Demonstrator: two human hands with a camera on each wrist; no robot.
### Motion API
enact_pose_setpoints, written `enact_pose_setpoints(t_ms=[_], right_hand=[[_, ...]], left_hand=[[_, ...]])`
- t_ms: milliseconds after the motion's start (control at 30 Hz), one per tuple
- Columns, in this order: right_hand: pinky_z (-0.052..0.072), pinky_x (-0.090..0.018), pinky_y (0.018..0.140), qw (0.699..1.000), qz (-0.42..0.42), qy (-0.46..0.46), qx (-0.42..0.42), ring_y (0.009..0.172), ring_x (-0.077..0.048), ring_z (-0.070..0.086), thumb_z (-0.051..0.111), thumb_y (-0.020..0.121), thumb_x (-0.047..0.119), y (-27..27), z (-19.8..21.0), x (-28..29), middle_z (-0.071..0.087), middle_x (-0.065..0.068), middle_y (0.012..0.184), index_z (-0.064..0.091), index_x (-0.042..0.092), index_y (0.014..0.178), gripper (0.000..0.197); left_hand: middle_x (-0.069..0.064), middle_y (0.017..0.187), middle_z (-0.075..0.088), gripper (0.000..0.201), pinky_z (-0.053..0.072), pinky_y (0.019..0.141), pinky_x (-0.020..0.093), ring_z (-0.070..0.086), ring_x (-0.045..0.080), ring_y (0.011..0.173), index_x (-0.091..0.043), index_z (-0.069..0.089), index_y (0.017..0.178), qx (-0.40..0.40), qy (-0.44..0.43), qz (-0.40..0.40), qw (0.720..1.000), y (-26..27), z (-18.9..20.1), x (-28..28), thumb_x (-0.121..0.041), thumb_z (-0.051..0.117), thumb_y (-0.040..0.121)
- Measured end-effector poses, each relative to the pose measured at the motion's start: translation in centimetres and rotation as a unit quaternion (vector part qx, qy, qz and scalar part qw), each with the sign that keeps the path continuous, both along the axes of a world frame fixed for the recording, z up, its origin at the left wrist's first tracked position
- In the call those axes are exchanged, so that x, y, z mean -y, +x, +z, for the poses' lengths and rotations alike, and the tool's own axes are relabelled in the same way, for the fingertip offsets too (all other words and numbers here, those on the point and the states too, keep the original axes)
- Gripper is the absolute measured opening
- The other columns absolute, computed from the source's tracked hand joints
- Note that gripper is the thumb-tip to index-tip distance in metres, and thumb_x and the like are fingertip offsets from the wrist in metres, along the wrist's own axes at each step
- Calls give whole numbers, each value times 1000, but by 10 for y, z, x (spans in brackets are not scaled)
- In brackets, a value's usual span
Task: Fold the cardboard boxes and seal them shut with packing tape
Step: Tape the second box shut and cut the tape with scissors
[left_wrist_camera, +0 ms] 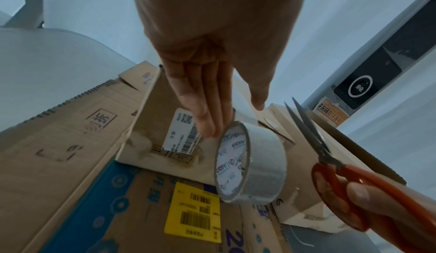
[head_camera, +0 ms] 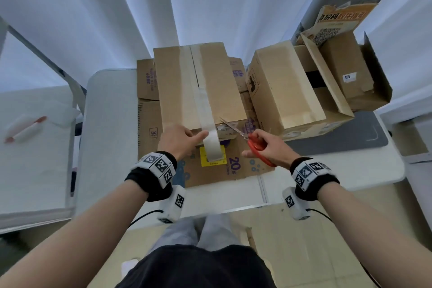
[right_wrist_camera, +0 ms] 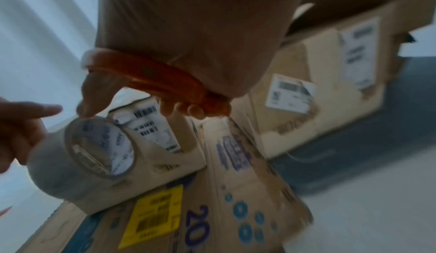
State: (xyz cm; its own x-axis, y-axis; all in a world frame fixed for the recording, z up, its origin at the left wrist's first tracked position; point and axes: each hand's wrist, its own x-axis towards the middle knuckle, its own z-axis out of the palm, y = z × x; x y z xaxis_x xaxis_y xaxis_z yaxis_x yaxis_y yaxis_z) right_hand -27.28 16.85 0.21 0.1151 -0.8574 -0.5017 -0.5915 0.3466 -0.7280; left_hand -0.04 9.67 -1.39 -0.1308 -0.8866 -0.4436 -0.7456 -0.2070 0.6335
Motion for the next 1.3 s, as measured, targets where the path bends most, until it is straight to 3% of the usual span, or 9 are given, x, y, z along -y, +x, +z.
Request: enact_pose_setpoints(t_ms=[100,333,433,533,733,867,967,1100,1300], right_hand=[[39,-16,65,996,76,30,-30,64,-6,49,80,77,47,-1,11,26,54,8,75,51,19,91,42],[48,-23,69,981,159,62,-87,76,-13,64,76,69,64,-8,21,62,65,6,86,57,27,95,49],[54,-31,80,979,171,68,-91,84,-20,67,73,64,69,-13,25,71,69,1,91,61,20,103,64],[47,-28,73,971,193,89,-111,76,-16,58,72,74,61,-18,28,76,63,-1,85,62,13,109,60],[41,-28,74,952,232,141,-139,83,-17,54,68,68,67,-29,29,83,61,-1,90,68,13,108,67],[50,-35,89,946,242,170,-136,96,-19,64,68,43,92,-27,26,96,71,-1,104,71,29,103,87],[50,-31,75,946,232,186,-125,79,-19,60,70,40,91,-21,24,106,68,-5,94,72,32,100,84],[48,-25,63,943,226,217,-112,73,-20,54,72,61,77,-13,28,117,57,-9,83,72,25,108,70],[44,-20,48,933,232,253,-104,52,-10,52,77,53,75,2,35,128,55,1,67,73,21,109,79]], left_hand=[[5,77,76,84,60,80,36,73,23,77,-6,78,85,-22,130,21,991,0,-14,-8,-85,63,61],[10,104,75,77,50,102,46,70,27,102,-2,70,113,-275,235,205,909,-15,-30,-21,-54,88,59],[12,104,75,48,50,103,46,69,30,103,-2,69,110,-284,227,225,904,-24,-26,-26,-36,81,78],[13,107,74,39,51,102,43,69,29,103,-4,68,109,-289,224,224,903,-29,-26,-30,-34,76,85],[19,109,72,50,54,95,51,70,34,101,5,63,115,-283,203,226,910,-33,-13,-33,-37,71,89],[21,111,70,51,53,95,53,68,37,103,5,62,118,-294,199,237,904,-33,-3,-34,-36,70,90],[21,112,70,45,53,96,51,67,37,105,3,63,117,-305,198,243,899,-32,2,-35,-33,69,91],[20,111,71,39,54,96,48,68,36,104,0,65,112,-317,200,243,895,-29,6,-33,-32,69,91],[21,111,71,44,57,92,44,68,35,105,5,63,115,-318,201,246,893,-30,7,-35,-31,70,91]])
